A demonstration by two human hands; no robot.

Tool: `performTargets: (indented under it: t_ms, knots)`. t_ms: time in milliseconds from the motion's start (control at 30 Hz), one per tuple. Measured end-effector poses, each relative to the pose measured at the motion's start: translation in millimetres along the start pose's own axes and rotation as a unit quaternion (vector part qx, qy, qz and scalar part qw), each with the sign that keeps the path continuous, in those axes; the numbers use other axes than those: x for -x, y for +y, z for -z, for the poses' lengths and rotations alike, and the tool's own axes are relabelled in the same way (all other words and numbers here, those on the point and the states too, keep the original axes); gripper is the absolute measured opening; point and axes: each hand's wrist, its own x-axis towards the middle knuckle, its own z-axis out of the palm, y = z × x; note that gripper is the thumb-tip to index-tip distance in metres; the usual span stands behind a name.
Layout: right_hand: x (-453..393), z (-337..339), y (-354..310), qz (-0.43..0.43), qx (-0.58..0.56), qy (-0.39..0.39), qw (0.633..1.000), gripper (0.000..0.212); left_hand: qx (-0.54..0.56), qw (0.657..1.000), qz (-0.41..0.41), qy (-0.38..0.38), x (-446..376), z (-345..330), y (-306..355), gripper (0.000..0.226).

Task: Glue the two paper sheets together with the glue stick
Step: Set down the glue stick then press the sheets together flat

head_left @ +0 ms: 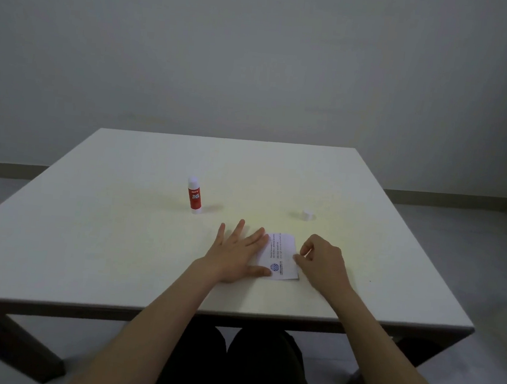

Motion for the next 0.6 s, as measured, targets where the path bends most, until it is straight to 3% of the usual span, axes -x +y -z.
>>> performTargets:
  t_ms: [33,100,233,333,467,600]
  knots:
    - [3,0,-1,0.025,0.015,0.017,0.999,0.007,0.000,1.000,0.002,0.001,3,0,-4,0.085]
    - [8,-2,-6,0.099,0.072,0.022,0.992,0.021,0.003,1.000,0.010,0.001,11,1,-14,0.085]
    - [18,-19,-19,0.227,0.192,-0.090,0.951,0.046,0.000,1.000,0.029,0.011,22,-3,-31,0.085]
    - [17,-28,-17,0.205,0.160,-0.110,0.959,0.050,0.008,0.999,0.026,0.028,23,-8,-37,0.084]
    - [15,-18,-2,0.080,0.027,-0.011,0.996,0.046,0.059,0.997,0.019,0.048,24,-15,-39,0.082]
    - [21,-18,14,0.075,0.140,-0.033,0.987,0.048,0.066,0.996,0.016,0.057,24,-18,-40,0.081]
